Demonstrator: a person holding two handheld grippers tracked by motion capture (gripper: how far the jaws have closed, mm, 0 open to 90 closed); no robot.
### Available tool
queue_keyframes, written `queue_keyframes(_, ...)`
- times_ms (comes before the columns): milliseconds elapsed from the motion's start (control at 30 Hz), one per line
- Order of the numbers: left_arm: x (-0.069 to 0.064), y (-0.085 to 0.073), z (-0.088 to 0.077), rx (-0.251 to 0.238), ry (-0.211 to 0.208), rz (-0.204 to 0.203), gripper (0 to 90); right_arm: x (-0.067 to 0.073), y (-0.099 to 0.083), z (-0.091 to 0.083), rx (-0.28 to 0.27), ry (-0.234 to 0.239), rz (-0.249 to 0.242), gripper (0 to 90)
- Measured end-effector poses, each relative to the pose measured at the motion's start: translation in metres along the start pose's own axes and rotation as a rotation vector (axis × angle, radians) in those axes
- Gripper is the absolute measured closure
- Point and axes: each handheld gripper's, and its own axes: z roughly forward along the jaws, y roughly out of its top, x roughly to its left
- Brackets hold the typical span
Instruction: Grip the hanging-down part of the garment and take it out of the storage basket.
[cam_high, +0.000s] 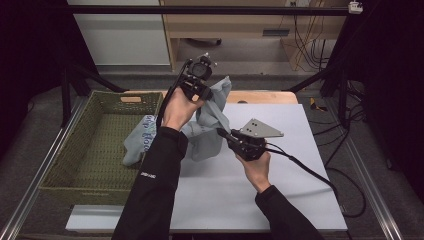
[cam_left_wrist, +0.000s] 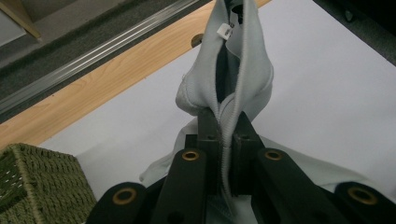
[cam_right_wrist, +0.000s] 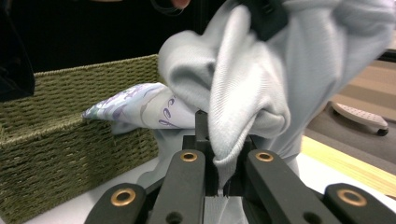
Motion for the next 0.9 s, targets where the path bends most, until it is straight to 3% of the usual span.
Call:
queue_keyframes(433,-0.012,-0.001,-0.001,0.003,-0.014,0.017,84.3,-0.017,0.004,-0.033,-0.01,-0.038,0.007,88.0)
queue_keyframes(567,-0.016,0.0,-0.002,0.0,-0.019,0.026,84.3,-0.02,0.006,-0.038,-0.002,-0.059,-0.014,88.0)
queue_keyframes(900,-0.024,0.003,-0.003,-0.003,-0.03,0.042,84.3,-0.034,0.019,-0.053,-0.016,-0.107,-0.005,88.0)
